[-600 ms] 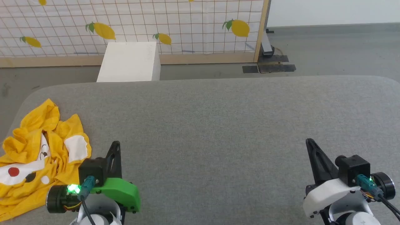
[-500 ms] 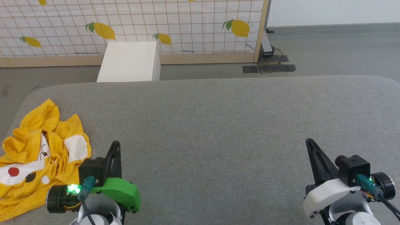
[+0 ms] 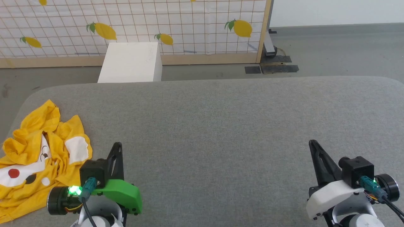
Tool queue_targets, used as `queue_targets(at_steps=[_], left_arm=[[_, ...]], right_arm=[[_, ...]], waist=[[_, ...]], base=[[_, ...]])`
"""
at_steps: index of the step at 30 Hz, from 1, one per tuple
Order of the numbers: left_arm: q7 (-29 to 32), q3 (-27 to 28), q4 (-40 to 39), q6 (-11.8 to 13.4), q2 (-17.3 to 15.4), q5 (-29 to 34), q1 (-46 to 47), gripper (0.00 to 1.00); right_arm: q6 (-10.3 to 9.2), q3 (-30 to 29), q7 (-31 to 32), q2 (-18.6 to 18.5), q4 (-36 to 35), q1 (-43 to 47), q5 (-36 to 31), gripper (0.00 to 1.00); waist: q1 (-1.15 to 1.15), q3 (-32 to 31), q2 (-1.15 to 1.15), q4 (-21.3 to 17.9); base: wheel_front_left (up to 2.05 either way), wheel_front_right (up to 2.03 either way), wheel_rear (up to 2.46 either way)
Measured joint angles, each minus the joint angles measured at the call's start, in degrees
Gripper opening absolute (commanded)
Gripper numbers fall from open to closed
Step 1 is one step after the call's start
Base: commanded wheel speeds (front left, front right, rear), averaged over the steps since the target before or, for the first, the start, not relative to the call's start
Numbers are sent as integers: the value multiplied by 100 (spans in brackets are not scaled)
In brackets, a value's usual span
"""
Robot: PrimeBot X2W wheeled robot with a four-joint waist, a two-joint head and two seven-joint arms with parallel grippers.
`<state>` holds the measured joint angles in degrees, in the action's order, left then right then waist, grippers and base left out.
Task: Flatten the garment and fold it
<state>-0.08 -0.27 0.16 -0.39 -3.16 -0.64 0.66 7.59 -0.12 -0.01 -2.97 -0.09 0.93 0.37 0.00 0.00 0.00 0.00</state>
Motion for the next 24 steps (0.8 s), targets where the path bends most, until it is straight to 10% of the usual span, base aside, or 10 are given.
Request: queue_targets(at_steps=[24], left_arm=[[-211,-137,236,146,-13,-194,18,100]], right_arm=[[0,-43,-131,-1,44,4,109,100]], waist=[[0,-25,0,339]], base=[[0,0,0]])
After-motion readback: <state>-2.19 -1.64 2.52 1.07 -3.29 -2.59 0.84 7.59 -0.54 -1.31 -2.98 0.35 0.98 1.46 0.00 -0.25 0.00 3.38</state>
